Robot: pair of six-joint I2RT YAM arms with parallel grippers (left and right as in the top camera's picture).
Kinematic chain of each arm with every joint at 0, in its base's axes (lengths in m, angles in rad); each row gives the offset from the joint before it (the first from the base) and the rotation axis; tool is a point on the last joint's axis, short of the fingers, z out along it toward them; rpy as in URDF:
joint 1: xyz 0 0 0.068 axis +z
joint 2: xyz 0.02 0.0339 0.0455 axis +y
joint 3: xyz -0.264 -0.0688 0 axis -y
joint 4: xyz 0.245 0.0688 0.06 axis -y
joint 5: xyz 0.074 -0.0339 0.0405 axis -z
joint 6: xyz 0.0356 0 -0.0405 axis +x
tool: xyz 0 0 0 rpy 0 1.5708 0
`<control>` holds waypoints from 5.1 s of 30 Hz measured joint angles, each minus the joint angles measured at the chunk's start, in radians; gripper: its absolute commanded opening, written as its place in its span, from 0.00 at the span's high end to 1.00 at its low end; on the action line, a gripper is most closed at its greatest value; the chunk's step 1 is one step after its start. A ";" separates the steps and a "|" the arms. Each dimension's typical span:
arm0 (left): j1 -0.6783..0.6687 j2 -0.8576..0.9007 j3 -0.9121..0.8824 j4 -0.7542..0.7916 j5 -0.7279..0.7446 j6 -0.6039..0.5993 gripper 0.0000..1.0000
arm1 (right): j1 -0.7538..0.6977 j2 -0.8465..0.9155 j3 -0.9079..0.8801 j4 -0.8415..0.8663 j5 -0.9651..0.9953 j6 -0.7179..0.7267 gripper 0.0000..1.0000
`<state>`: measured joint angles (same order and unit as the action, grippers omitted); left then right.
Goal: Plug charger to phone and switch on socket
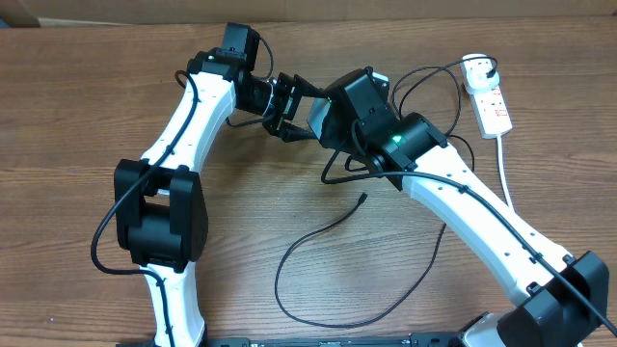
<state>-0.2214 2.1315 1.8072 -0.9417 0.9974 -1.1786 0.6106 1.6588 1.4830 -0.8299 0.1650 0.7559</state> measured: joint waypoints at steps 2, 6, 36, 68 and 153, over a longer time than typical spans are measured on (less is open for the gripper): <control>0.000 0.000 0.000 0.000 0.000 -0.004 0.33 | 0.000 0.000 0.000 0.000 0.000 0.000 0.60; 0.000 0.000 0.000 0.000 0.000 -0.010 0.33 | 0.000 0.000 0.000 0.000 0.000 0.002 0.60; -0.015 0.000 0.000 0.004 -0.019 -0.024 0.33 | 0.000 0.017 0.000 0.007 0.000 0.002 0.71; -0.015 0.000 0.000 0.008 -0.026 -0.029 0.31 | 0.001 0.039 0.000 0.036 -0.001 0.002 0.89; -0.080 -0.608 -0.206 0.285 -0.513 -0.338 0.16 | -0.407 -0.097 0.000 0.423 -0.869 0.669 0.96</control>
<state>-0.3016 1.5234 1.6012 -0.6567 0.4847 -1.5169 0.2039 1.5623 1.4830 -0.4065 -0.7036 1.4246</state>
